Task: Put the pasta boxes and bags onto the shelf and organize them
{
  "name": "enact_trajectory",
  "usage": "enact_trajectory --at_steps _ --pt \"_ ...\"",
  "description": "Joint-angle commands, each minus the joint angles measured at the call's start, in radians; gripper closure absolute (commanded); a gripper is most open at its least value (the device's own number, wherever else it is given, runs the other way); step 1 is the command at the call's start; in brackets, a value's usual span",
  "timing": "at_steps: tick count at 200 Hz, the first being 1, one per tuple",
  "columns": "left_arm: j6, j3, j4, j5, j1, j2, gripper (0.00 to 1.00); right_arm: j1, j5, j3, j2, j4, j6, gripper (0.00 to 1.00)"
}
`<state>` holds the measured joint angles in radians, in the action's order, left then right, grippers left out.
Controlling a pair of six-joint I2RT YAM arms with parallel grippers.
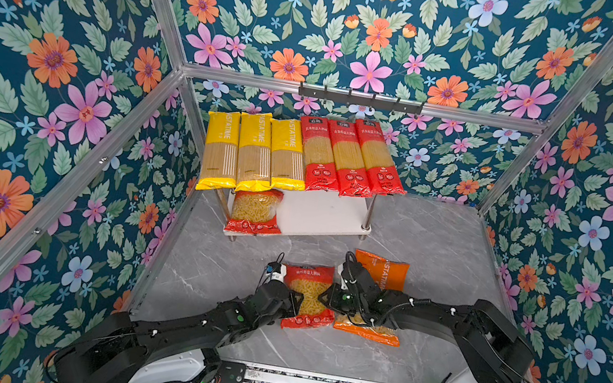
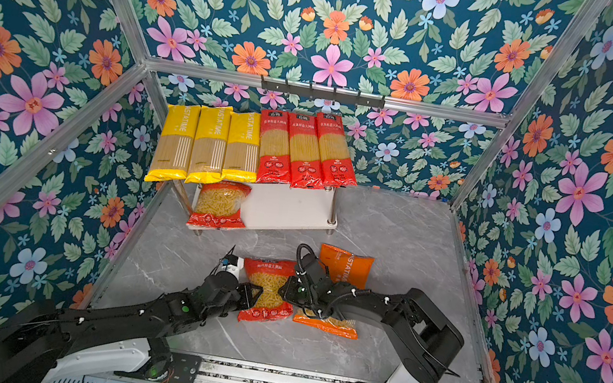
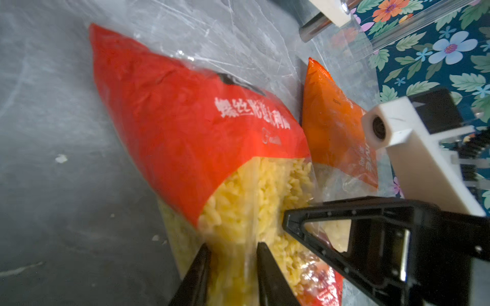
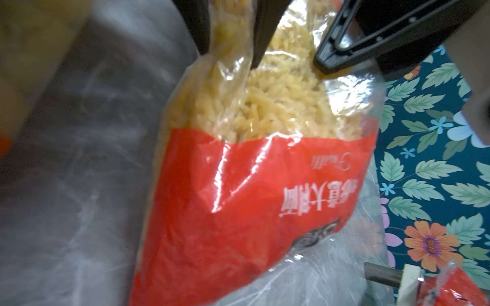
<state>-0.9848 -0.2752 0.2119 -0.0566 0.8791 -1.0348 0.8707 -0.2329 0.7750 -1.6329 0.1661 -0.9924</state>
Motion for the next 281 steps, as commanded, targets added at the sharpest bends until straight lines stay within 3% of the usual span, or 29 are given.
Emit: enact_trajectory --at_steps 1,53,97,140,170,214,228,259,281 --pt "0.035 -0.012 0.028 -0.002 0.001 0.028 0.72 0.002 -0.018 -0.005 0.026 0.103 0.022 0.81" --pt "0.117 -0.069 -0.027 -0.015 0.001 0.081 0.82 0.002 -0.013 -0.049 0.094 0.208 0.064 0.89" --pt "0.151 -0.118 -0.099 -0.026 0.001 0.147 0.84 0.002 -0.002 -0.047 0.197 0.242 0.154 0.93" --pt "0.279 -0.190 -0.169 -0.165 0.001 0.230 0.85 0.001 0.034 -0.005 0.236 0.303 0.323 0.99" --pt "0.440 -0.239 -0.105 -0.264 -0.014 0.207 0.87 -0.023 0.062 0.072 0.169 0.397 0.448 1.00" --pt "0.647 -0.305 0.008 -0.428 -0.046 0.119 0.90 -0.075 0.058 0.198 0.004 0.577 0.506 1.00" --pt "0.657 -0.308 0.049 -0.413 -0.093 0.090 0.90 -0.086 0.054 0.241 -0.073 0.612 0.513 1.00" --pt "0.640 -0.305 0.138 -0.270 -0.258 0.017 0.92 -0.113 0.081 0.328 -0.205 0.680 0.516 1.00" --pt "0.656 -0.314 0.183 -0.230 -0.315 -0.047 0.93 -0.133 0.092 0.382 -0.278 0.712 0.493 1.00"
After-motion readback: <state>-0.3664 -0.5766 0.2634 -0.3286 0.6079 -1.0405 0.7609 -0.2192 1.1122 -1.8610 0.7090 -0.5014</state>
